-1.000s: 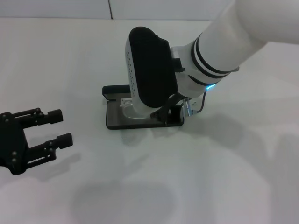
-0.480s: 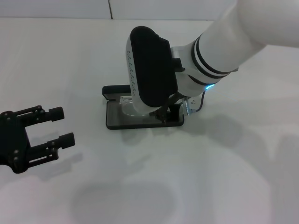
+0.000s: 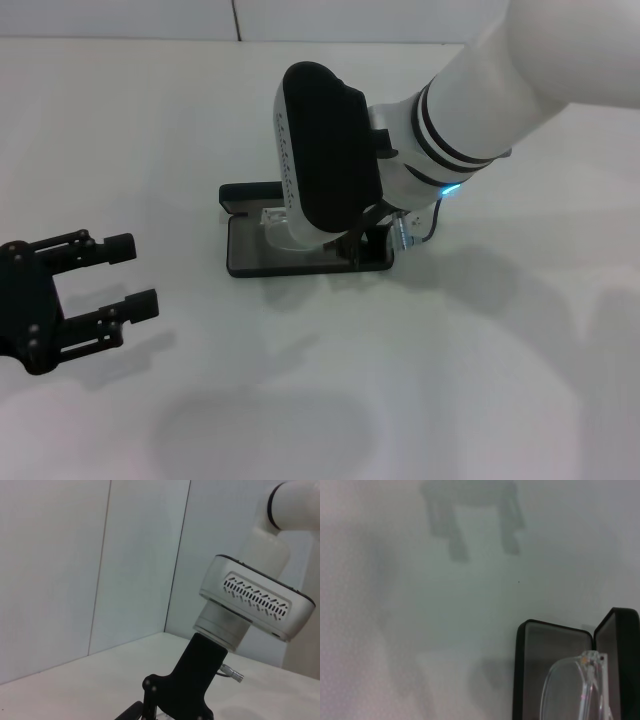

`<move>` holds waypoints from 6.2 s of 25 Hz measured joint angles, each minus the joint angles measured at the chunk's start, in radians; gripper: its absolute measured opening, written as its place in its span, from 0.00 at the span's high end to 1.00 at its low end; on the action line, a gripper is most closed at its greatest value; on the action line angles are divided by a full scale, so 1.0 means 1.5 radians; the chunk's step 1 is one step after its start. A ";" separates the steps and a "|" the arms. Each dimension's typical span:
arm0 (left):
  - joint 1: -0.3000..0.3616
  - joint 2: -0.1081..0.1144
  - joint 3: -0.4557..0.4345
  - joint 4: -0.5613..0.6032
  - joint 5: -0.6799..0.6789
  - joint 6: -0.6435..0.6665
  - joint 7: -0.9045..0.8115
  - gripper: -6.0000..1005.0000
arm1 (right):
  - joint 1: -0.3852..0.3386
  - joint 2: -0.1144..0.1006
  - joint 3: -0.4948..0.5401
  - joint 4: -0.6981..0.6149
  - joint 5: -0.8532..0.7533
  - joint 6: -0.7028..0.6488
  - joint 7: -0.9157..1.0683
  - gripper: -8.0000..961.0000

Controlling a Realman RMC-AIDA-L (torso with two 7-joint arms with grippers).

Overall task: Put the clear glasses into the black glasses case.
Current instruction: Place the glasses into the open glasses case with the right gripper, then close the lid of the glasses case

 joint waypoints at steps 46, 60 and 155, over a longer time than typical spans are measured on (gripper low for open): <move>-0.002 -0.002 0.000 0.002 0.010 -0.004 0.003 0.34 | 0.005 0.000 -0.023 0.018 0.013 0.029 0.008 0.81; -0.002 -0.002 0.000 0.000 0.017 -0.004 0.004 0.34 | -0.001 0.000 -0.021 0.012 0.009 0.037 0.009 0.79; -0.321 -0.031 0.144 -0.424 -0.060 -0.441 0.127 0.87 | -0.411 -0.004 0.607 0.358 0.657 -0.345 -0.673 0.52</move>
